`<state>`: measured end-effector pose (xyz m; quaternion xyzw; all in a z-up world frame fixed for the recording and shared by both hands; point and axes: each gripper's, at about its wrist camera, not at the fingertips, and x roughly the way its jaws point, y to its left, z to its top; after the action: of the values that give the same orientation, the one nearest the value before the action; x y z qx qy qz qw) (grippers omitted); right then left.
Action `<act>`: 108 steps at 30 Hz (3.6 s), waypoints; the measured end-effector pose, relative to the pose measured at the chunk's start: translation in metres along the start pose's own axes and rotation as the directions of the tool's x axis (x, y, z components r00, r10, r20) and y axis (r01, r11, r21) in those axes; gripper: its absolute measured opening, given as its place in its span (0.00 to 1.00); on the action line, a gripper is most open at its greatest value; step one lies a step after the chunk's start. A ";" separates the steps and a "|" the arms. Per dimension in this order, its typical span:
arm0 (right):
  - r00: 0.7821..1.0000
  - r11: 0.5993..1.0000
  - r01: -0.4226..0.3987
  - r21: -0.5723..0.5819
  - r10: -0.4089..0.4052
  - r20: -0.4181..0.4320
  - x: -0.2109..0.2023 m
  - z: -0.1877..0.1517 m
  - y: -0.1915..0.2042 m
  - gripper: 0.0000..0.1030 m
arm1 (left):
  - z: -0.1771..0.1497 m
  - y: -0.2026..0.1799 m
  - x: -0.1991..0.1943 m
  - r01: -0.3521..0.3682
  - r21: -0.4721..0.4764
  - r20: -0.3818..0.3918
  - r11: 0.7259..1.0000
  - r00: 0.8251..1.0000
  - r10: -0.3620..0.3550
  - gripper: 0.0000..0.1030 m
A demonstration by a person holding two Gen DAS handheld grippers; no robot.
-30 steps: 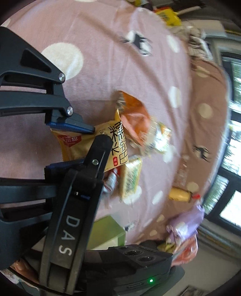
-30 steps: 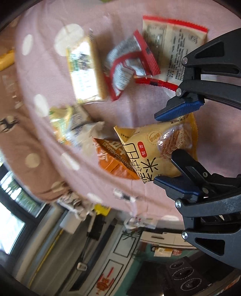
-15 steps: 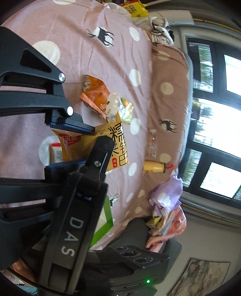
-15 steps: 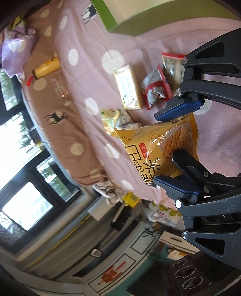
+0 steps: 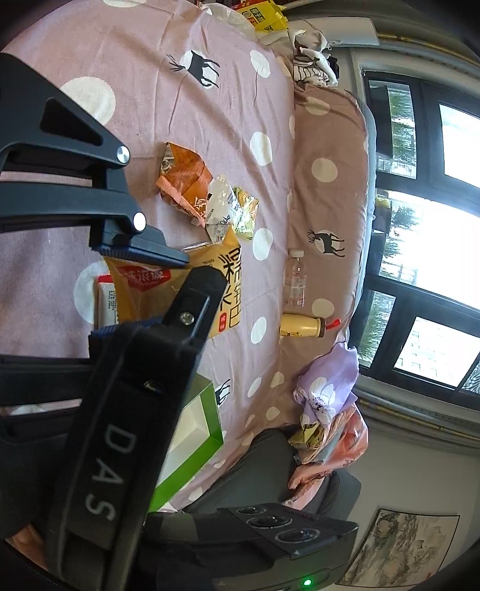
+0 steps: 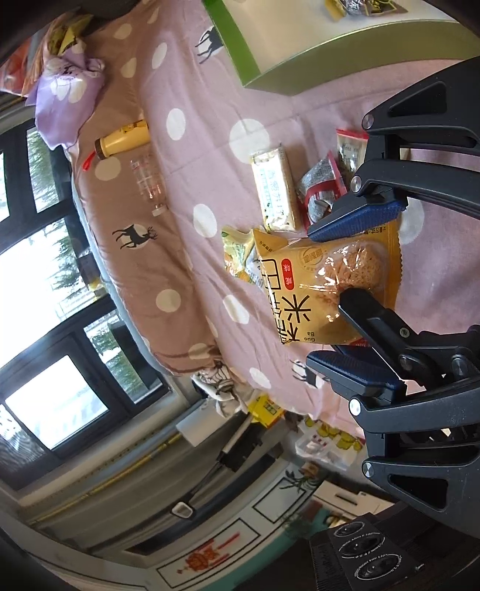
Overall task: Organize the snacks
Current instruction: 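Lift the yellow bag with the right gripper and lower it into the green box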
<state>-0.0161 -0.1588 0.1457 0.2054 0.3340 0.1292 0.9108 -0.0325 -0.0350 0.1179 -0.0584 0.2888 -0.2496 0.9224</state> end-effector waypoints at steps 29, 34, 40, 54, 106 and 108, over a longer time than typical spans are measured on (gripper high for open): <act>0.983 0.997 -0.005 0.079 -0.010 0.183 -0.068 0.013 -0.027 0.62 | 0.017 -0.065 -0.014 0.053 0.117 0.078 0.992 0.995 -0.063 0.25; 0.980 0.995 0.007 0.100 -0.027 0.197 -0.074 0.015 -0.034 0.62 | 0.019 -0.076 -0.009 0.052 0.152 0.079 0.987 0.995 -0.064 0.25; 0.975 0.992 0.029 0.119 -0.054 0.215 -0.083 0.016 -0.040 0.62 | 0.020 -0.087 -0.007 0.056 0.179 0.079 0.982 0.994 -0.071 0.25; 0.963 0.965 0.057 0.257 -0.122 0.242 -0.108 0.018 -0.085 0.62 | 0.022 -0.131 0.020 0.121 0.258 0.023 0.958 0.991 -0.132 0.25; 0.956 0.802 0.243 0.545 -0.293 0.006 -0.104 0.000 -0.192 0.63 | -0.007 -0.193 0.108 0.311 0.253 -0.284 0.916 0.929 -0.237 0.26; 0.954 0.800 0.250 0.546 -0.299 0.001 -0.103 -0.001 -0.193 0.63 | -0.007 -0.193 0.110 0.315 0.247 -0.293 0.916 0.926 -0.239 0.26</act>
<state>-0.0739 -0.3672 0.1136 0.4083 0.3430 -0.1124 0.8385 -0.0408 -0.2570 0.1051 0.0691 0.3547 -0.4237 0.8306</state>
